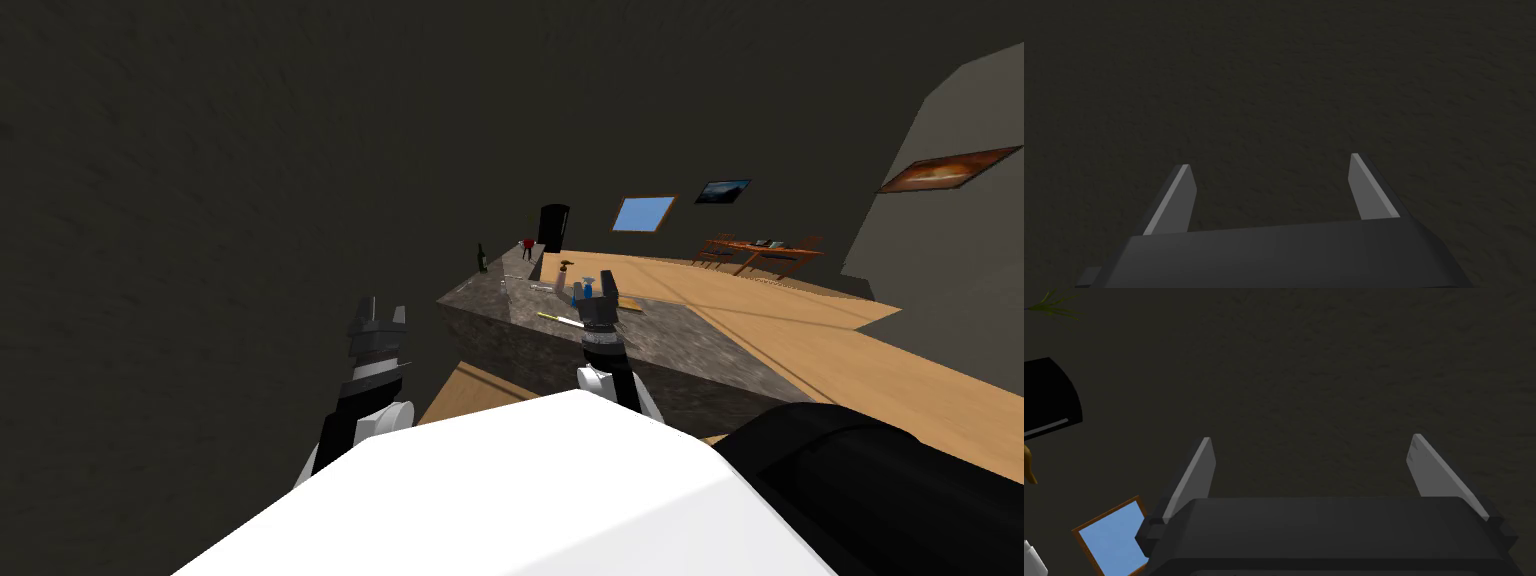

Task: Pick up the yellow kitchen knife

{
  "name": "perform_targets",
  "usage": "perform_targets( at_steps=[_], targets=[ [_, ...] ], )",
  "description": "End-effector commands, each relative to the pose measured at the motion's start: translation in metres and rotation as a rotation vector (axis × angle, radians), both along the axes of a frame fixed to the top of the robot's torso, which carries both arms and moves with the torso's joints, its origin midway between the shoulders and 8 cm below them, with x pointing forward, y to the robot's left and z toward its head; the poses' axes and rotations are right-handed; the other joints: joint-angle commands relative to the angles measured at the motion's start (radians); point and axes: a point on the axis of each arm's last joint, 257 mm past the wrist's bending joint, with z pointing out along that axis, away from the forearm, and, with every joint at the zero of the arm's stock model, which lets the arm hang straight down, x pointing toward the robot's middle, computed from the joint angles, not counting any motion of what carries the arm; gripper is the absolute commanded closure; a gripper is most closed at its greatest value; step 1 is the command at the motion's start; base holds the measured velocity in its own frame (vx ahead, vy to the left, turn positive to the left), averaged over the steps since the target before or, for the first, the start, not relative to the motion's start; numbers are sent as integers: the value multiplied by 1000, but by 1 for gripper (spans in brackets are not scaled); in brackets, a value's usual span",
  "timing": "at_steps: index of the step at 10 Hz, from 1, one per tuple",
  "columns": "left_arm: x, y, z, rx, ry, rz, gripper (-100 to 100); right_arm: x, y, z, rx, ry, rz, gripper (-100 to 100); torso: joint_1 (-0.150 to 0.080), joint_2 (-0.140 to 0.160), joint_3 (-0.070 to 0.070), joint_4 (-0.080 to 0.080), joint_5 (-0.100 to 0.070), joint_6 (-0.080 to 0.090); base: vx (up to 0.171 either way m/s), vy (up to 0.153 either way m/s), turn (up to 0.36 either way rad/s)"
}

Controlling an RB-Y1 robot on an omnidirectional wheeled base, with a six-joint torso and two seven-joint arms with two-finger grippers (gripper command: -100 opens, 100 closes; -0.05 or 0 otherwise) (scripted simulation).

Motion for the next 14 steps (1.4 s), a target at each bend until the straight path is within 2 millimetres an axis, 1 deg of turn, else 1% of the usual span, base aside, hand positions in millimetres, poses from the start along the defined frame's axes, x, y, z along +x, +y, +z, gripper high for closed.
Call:
perform_targets(
  at_steps=[1,5,10,11,14],
  targets=[
    [0,0,0,0,0,0,0,4,2,-5,-38,20,10,-100,0,0,0,0,0,0,-14,-35,45],
    [0,0,0,0,0,0,0,17,7,-23,-140,79,27,-100,-5,1,0,0,-1,0,-16,-67,69],
    [0,0,0,0,0,0,0,36,9,-60,-321,184,50,-100,-7,1,1,0,-2,0,-32,-95,116],
    [0,0,0,0,0,0,0,36,9,-60,-331,185,54,-100,-7,2,1,0,-2,0,-30,-76,42],
    [0,0,0,0,0,0,0,47,7,-88,-461,259,66,-100,-6,1,1,0,-1,0,-29,-82,136]
  ],
)
